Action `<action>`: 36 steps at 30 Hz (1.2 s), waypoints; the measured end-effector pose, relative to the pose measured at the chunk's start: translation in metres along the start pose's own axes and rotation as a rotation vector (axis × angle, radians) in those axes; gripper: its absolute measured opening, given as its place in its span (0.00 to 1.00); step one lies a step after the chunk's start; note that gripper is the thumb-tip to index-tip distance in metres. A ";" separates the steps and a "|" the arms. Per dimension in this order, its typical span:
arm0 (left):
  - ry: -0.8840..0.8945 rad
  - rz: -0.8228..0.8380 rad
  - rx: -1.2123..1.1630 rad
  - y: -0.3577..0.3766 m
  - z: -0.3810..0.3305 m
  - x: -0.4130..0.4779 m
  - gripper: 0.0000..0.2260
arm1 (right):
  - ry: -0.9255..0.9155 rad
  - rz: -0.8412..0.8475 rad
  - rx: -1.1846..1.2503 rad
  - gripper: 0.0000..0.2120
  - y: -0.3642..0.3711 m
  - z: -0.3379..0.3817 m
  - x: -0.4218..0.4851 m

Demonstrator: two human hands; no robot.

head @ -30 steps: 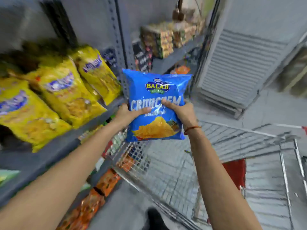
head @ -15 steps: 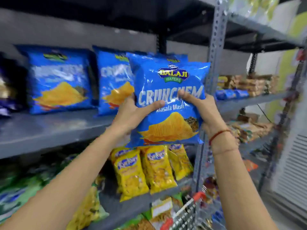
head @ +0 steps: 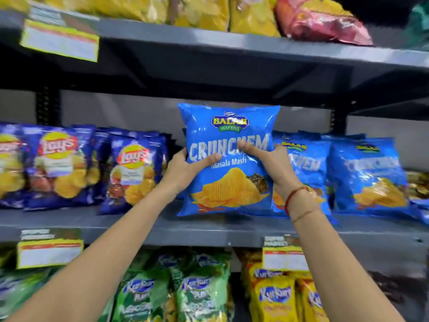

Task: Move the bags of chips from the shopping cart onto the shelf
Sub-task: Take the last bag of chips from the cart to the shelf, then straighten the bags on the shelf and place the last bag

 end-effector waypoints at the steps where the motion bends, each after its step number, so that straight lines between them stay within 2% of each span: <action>1: -0.013 -0.009 -0.005 -0.008 0.007 0.003 0.28 | 0.002 0.013 -0.008 0.18 0.010 -0.006 0.004; 3: -0.048 -0.034 0.006 -0.020 0.022 0.009 0.23 | 0.001 0.036 0.002 0.11 0.025 -0.019 0.011; 7: -0.103 -0.027 0.053 -0.026 0.046 0.021 0.21 | 0.018 0.041 -0.012 0.15 0.034 -0.047 0.022; 10: -0.133 -0.014 0.037 -0.023 0.057 0.025 0.20 | 0.018 -0.015 -0.056 0.14 0.030 -0.061 0.027; 12: -0.152 -0.019 0.035 -0.021 0.063 0.027 0.23 | 0.012 -0.058 -0.104 0.15 0.028 -0.065 0.030; 16: -0.184 -0.114 0.123 -0.022 0.069 0.027 0.31 | -0.016 -0.134 -0.214 0.26 0.021 -0.072 0.037; 19: -0.106 -0.255 0.331 -0.030 0.058 0.018 0.30 | -0.057 -0.220 -0.282 0.29 0.014 -0.073 0.038; 22: 0.071 -0.317 0.492 -0.041 0.036 -0.004 0.30 | -0.114 -0.339 -0.405 0.32 0.014 -0.063 0.029; 24: 0.184 -0.342 0.606 -0.055 0.023 -0.024 0.28 | -0.262 -0.449 -0.576 0.34 0.021 -0.042 0.018; 26: 0.244 -0.402 0.753 -0.077 0.016 -0.044 0.27 | -0.450 -0.487 -0.611 0.31 0.043 -0.021 0.001; 28: 0.235 -0.461 0.906 -0.103 0.021 -0.058 0.29 | -0.573 -0.357 -0.513 0.26 0.078 -0.009 -0.007; 30: 0.150 -0.465 1.040 -0.128 0.038 -0.065 0.36 | -0.545 -0.145 -0.394 0.26 0.122 -0.012 -0.007; 33: 0.032 -0.409 1.214 -0.139 0.061 -0.067 0.50 | -0.330 0.053 -0.267 0.37 0.168 -0.037 0.000; 36: -0.054 -0.304 1.280 -0.132 0.074 -0.060 0.59 | -0.132 0.057 -0.223 0.49 0.177 -0.063 0.019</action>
Point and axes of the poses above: each hand's wrist, its own x-axis towards the middle knuckle, its own y-axis out of the palm, z = x × y, the point moved 10 cm from there along x, towards the middle knuckle, and after that the axes turned 10 degrees about x, right-handed, at the moved point
